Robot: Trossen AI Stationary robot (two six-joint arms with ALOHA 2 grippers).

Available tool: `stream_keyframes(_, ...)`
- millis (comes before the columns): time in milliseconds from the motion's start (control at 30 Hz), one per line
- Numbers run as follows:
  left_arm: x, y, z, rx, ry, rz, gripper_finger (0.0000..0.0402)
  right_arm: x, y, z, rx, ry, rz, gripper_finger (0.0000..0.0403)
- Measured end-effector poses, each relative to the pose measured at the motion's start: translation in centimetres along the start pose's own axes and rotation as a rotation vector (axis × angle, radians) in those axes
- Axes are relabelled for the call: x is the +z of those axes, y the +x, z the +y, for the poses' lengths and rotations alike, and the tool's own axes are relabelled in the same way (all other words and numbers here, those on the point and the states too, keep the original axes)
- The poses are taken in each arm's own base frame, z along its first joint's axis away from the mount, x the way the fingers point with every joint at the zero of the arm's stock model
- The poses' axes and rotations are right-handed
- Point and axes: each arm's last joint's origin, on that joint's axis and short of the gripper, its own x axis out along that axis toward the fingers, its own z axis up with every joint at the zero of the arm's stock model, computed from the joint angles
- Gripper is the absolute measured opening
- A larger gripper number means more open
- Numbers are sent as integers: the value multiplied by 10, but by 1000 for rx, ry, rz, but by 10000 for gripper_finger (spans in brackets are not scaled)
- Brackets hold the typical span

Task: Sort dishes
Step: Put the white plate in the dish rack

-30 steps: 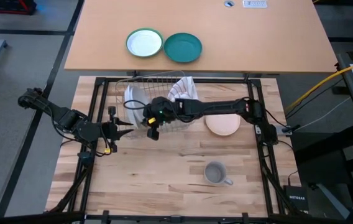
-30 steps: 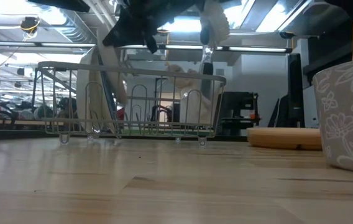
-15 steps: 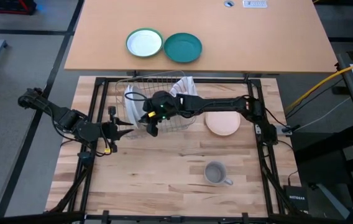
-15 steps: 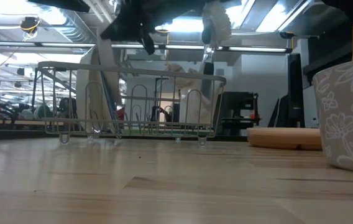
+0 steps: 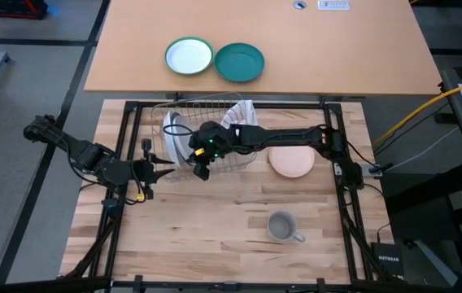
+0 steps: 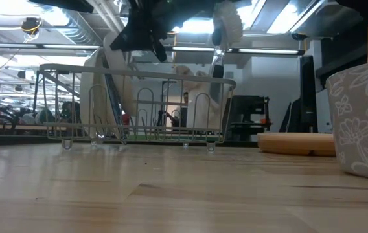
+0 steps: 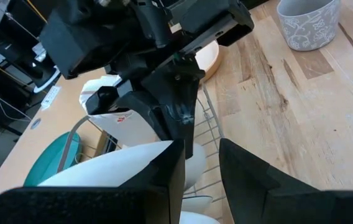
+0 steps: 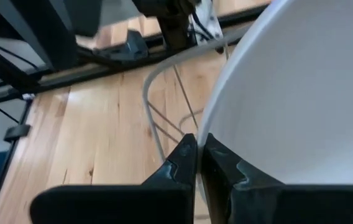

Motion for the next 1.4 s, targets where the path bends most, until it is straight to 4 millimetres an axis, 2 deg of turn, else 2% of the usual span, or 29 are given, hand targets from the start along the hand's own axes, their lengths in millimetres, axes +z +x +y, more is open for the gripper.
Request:
stream_keyframes(167,0,0,0,0,0,0,90,4,-1,-2,17,17,-31,17)
stream_keyframes(533,0,0,0,0,0,0,90,-4,-1,-5,-46,32,40,17)
stream_keyframes(800,0,0,0,0,0,0,90,4,0,-4,6,21,-36,17)
stream_keyframes(1200,0,0,0,0,9,0,90,4,-1,-19,7,85,-24,17)
stream_keyframes(1400,0,0,0,0,42,0,90,11,-4,-26,56,147,-74,17)
